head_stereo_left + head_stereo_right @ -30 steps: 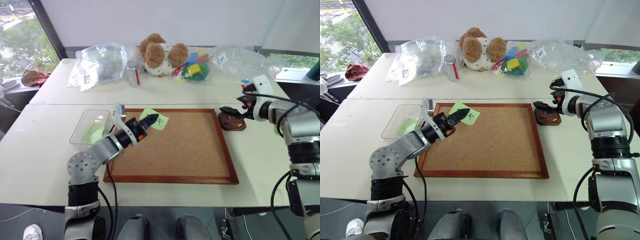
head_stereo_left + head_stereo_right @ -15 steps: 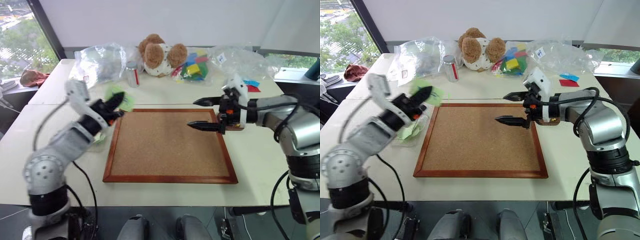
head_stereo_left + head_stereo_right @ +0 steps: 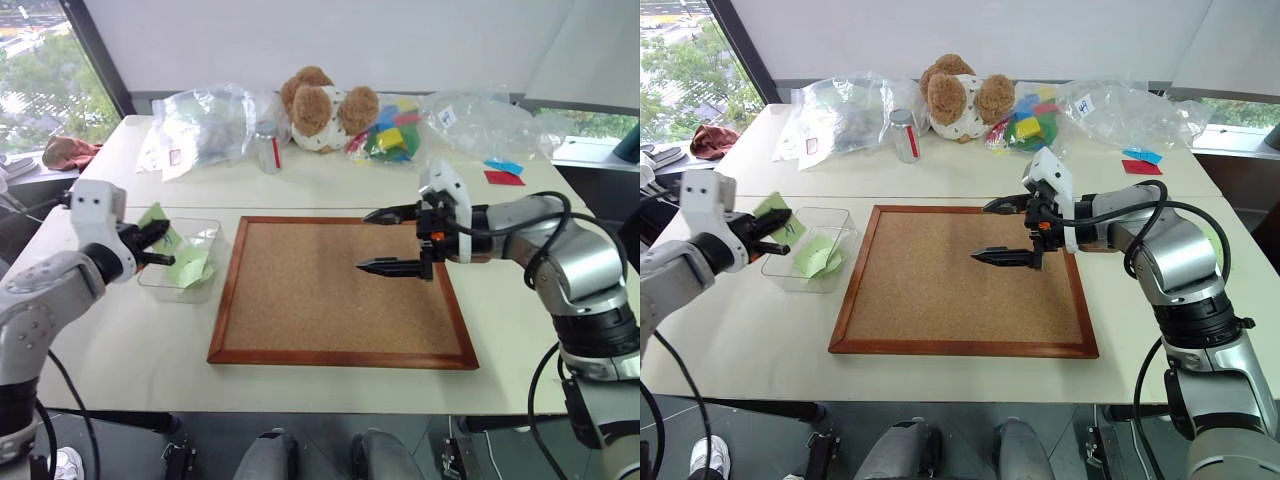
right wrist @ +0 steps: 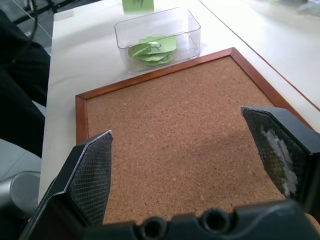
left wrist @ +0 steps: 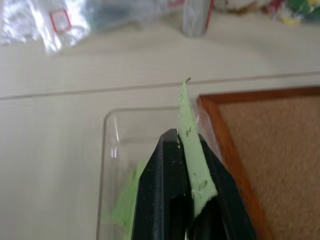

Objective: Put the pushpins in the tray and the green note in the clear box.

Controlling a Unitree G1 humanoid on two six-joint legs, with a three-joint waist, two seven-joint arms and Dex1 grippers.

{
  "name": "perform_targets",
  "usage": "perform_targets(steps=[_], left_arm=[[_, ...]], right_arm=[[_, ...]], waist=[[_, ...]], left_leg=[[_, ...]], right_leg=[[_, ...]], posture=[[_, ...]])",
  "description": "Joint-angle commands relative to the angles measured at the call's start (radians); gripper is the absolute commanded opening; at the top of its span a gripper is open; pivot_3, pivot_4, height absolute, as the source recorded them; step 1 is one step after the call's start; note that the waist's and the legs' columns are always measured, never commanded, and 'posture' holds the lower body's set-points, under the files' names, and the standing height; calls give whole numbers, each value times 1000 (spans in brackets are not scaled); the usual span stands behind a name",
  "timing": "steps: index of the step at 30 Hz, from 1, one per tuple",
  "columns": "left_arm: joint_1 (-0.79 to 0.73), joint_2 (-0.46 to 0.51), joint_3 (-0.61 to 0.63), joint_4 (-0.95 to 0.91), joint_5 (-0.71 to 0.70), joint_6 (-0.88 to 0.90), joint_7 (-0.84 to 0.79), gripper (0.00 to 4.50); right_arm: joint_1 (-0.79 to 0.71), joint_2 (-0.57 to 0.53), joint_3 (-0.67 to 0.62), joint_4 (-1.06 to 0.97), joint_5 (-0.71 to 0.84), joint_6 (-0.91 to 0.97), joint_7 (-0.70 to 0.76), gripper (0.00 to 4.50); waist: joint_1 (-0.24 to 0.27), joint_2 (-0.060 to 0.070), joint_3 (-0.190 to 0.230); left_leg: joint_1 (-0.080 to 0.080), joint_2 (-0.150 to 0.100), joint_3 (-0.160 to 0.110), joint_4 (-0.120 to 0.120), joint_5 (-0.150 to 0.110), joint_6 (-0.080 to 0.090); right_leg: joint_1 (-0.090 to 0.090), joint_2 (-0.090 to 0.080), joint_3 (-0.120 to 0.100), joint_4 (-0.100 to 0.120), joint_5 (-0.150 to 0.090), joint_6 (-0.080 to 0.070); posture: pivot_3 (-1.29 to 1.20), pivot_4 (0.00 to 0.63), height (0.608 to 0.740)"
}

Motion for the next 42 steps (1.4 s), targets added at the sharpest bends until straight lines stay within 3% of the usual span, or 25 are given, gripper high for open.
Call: perform_targets(steps=[1,4,7,13,15,25,33,36,42], left_arm=[[-51,-2,-28,80,105,-56,-74,0],[-84,-12,-48,148,170,-82,-117,0],[-118,-20,-58,193,225,-91,-145,833],[-135,-24,-51,201,285,-90,-201,3740],[-143,-21,-44,199,298,-90,-217,4432],[-203,11,14,135,305,-66,-297,4432],[-261,73,104,49,114,116,-454,4432],[-195,119,137,-21,2,161,-617,4432],[-47,152,171,-169,-114,175,-776,4432]], right_arm=[[4,-8,-37,-56,26,8,-20,4488],[13,-15,-43,-67,29,15,-33,4488],[20,-22,-53,-79,36,24,-48,4500],[34,-35,-64,-88,41,30,-69,4500],[34,-35,-65,-88,42,31,-73,4500],[30,-40,-64,-83,42,32,-77,4500],[33,-78,-72,-71,42,26,-57,4500],[55,-100,-86,-78,46,28,-48,4500],[119,-129,-116,-124,72,51,-55,4500]], waist=[[0,0,0],[-2,0,0],[-2,0,0],[-2,0,0],[-2,0,0],[-3,0,0],[-3,0,0],[-6,0,0],[-8,0,0]], left_leg=[[0,0,0,0,0,0],[-1,0,0,-1,0,-1],[-2,0,0,-1,0,-1],[-3,0,0,-1,0,0],[-3,0,0,-1,0,0],[-15,0,0,4,1,-2],[-16,0,0,4,1,-2],[-16,0,1,4,1,-2],[-15,0,0,4,1,-2]], right_leg=[[0,0,0,0,0,0],[-2,0,0,0,0,0],[-2,0,0,0,0,0],[-3,0,0,0,0,0],[-4,0,0,0,0,0],[-16,0,0,4,0,1],[-16,0,0,4,0,1],[-16,0,0,4,0,1],[-16,0,0,4,0,1]], posture=[[0,150,740],[0,150,740],[0,150,740],[0,150,740],[0,150,740],[0,150,740],[0,150,740],[0,150,740],[0,150,740]])
